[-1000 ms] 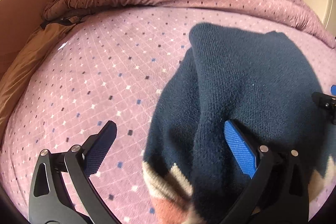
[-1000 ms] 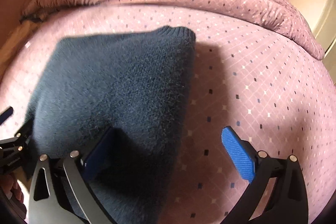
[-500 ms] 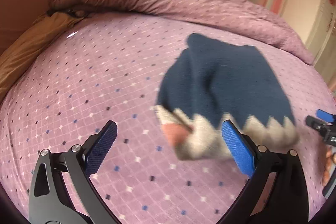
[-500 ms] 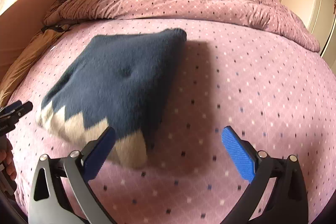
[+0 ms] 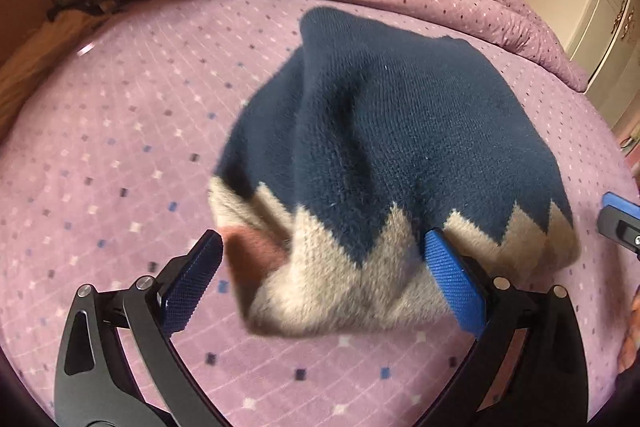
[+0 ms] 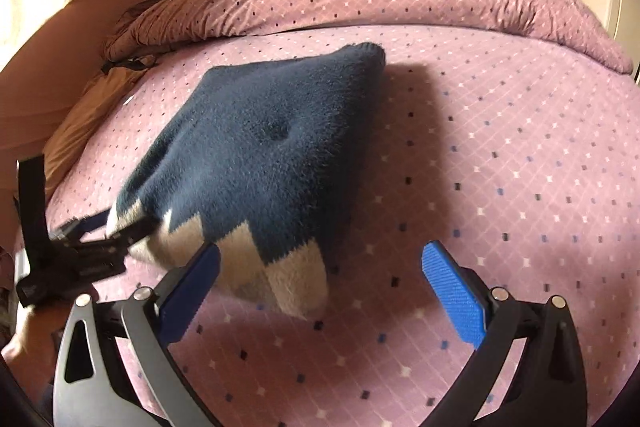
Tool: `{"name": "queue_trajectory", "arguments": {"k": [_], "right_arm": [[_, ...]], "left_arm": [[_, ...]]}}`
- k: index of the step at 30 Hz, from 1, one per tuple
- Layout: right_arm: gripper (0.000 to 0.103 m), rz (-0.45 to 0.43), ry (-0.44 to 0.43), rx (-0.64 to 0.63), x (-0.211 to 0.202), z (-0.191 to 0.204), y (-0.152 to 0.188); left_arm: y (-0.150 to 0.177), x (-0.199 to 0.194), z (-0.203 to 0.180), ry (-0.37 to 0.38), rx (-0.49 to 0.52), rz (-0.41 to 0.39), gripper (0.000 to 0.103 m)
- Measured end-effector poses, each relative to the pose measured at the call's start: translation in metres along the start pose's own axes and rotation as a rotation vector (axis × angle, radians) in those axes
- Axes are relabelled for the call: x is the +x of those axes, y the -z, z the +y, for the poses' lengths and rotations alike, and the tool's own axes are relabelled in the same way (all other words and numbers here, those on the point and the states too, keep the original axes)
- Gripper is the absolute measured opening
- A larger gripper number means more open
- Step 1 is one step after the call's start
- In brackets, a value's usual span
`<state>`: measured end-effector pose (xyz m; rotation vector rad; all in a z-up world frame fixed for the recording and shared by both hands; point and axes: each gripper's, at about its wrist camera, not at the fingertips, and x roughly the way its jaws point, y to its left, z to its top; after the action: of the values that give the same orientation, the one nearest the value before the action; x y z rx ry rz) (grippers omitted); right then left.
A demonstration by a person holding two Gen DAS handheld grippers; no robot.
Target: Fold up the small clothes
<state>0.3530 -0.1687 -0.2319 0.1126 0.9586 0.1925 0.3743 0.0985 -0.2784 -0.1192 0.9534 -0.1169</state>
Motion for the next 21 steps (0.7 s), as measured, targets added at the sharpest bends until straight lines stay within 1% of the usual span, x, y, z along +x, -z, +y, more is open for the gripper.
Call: {"name": "queue_trajectory", "arguments": {"k": [2,3,5,9,12,13,15,16,17,21], "right_arm": [[0.101,0.009,-0.005,0.010,0.008,0.001,-0.003],[0.101,0.020,-0.023,0.020,0.013,0.000,-0.004],[0.101,0.031,-0.021,0.025,0.022,0.001,-0.006],[0.101,0.058,-0.030,0.014,0.036,0.005,-0.006],[0.101,0.072,-0.029,0.023,0.041,0.003,-0.005],[0.101,0.071,-0.034,0.030,0.042,0.002,-0.005],[0.101,0.067,-0.043,0.046,0.040,-0.002,-0.003],[0.101,0.066,-0.045,0.049,0.039,-0.003,-0.003],[0.101,0.063,-0.045,0.048,0.038,-0.004,-0.003],[0.101,0.054,-0.057,0.074,0.033,-0.012,-0.001]], "left_arm": [[0.000,0.007,-0.002,0.032,-0.014,0.016,0.100],[0.000,0.010,-0.004,0.043,-0.017,0.022,0.100],[0.001,0.014,-0.007,0.058,-0.021,0.029,0.100],[0.005,0.015,-0.013,0.050,0.006,0.023,0.100],[0.004,0.011,-0.010,0.066,-0.015,0.022,0.100],[0.003,0.009,-0.007,0.075,-0.030,0.020,0.100],[0.003,0.001,0.003,0.103,-0.077,0.008,0.095],[0.003,-0.004,0.007,0.107,-0.095,-0.003,0.095],[0.005,-0.011,0.015,0.122,-0.135,-0.020,0.095],[0.019,-0.021,0.039,0.150,-0.257,-0.022,0.095]]}}
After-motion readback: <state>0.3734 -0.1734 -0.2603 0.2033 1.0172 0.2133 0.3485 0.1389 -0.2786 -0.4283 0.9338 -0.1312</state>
